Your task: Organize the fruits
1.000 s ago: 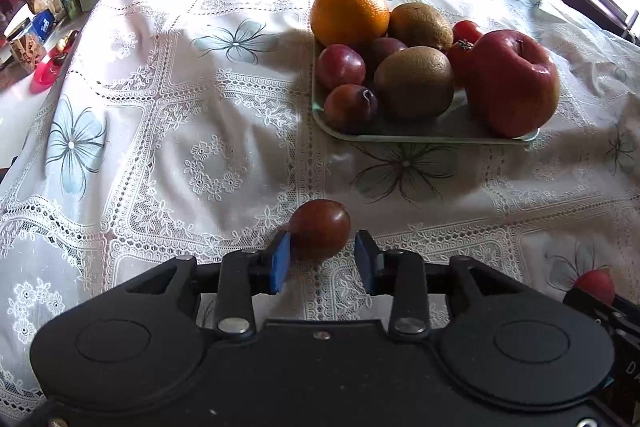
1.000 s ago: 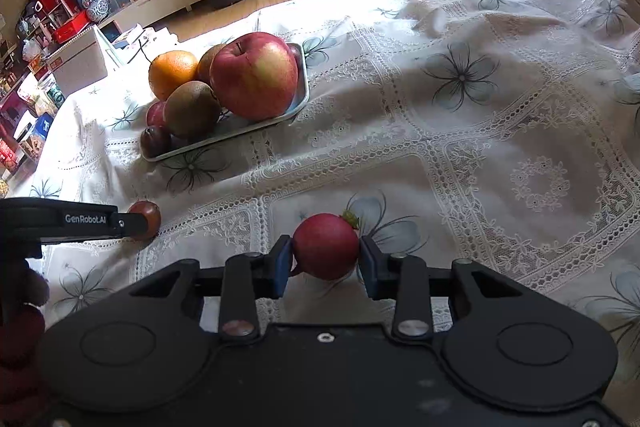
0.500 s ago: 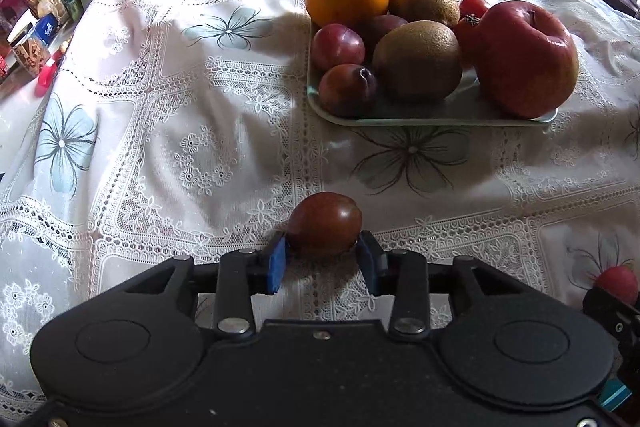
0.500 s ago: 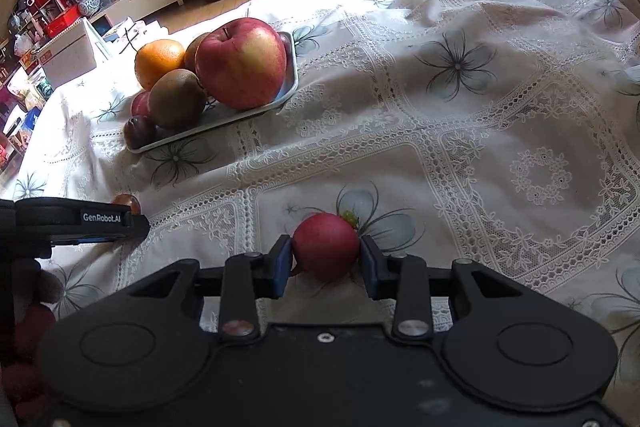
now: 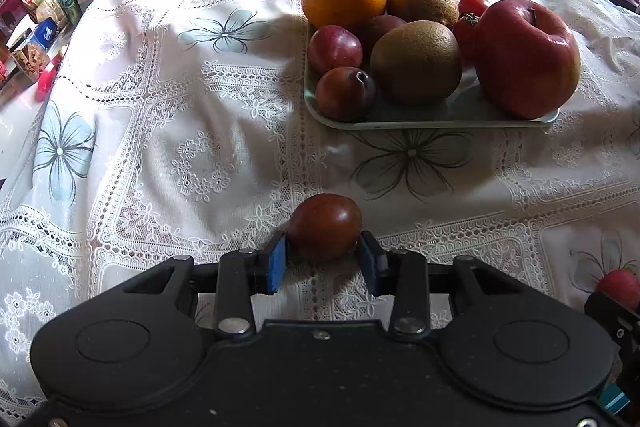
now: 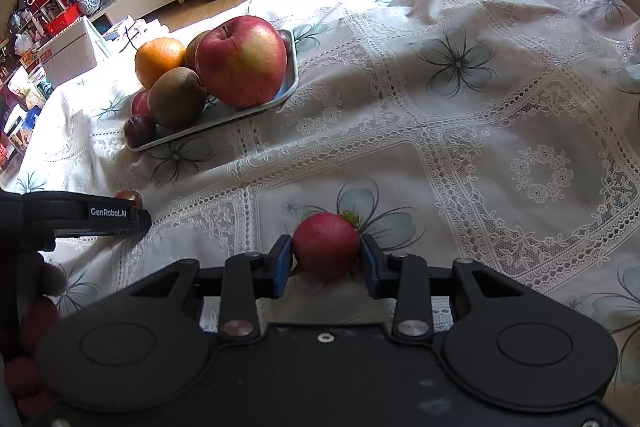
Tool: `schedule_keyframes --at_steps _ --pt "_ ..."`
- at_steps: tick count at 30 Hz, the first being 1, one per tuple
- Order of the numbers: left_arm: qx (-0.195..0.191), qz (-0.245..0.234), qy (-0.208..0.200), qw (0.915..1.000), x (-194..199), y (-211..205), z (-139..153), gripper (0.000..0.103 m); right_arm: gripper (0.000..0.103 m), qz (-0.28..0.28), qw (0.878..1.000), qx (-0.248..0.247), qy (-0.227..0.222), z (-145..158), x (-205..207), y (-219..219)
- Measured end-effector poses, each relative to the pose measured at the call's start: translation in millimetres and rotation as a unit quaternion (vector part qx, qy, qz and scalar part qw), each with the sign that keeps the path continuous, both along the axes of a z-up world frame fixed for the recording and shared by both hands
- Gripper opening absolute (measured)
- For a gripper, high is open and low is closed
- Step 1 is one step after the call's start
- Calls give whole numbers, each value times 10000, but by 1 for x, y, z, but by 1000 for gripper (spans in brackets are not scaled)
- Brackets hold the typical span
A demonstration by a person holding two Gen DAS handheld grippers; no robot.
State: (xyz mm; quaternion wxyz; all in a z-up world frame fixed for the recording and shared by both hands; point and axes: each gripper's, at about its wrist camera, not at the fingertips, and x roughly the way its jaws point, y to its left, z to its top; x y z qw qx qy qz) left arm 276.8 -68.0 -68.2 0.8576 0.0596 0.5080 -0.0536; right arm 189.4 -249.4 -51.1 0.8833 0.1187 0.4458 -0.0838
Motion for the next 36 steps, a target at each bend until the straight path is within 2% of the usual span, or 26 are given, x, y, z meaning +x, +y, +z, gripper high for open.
schedule_keyframes --at_steps 5,10,11,12,19,21,24,25,26,27,31,36 --pt "70 -294 -236 9993 -8 -4 11 45 38 -3 10000 11 -5 0 0 0" --pt "-144 -289 -316 9990 -28 -2 38 41 38 -7 10000 42 -39 2 -1 0" --pt "-150 -285 -355 9989 -35 -1 44 32 38 -11 10000 79 -41 3 -2 -1" --pt "-173 -280 -408 9986 -43 0 51 4 38 -19 9999 123 -44 4 -2 -2" --pt "-105 -509 -934 9943 -106 2 87 8 38 -17 9995 266 -161 17 -14 -3" --pt "-191 -648 -966 9930 -106 3 90 18 38 17 9994 284 -219 22 -20 -1" --pt "-170 -754 -1177 9900 -97 2 97 22 38 113 9989 299 -341 30 -31 6" --pt "-131 -760 -1250 9892 -93 2 99 28 38 148 9988 287 -378 32 -33 8" --pt "-111 -764 -1301 9885 -87 3 99 44 38 175 9986 259 -424 35 -35 10" --pt "-101 -756 -1329 9882 -81 4 99 52 38 199 9984 223 -477 37 -36 12" --pt "29 -866 -1243 9885 -65 11 89 51 38 207 9980 127 -583 39 -37 14" --pt "-120 -759 -829 9936 -57 23 64 51 38 191 9982 248 -518 35 -38 8"
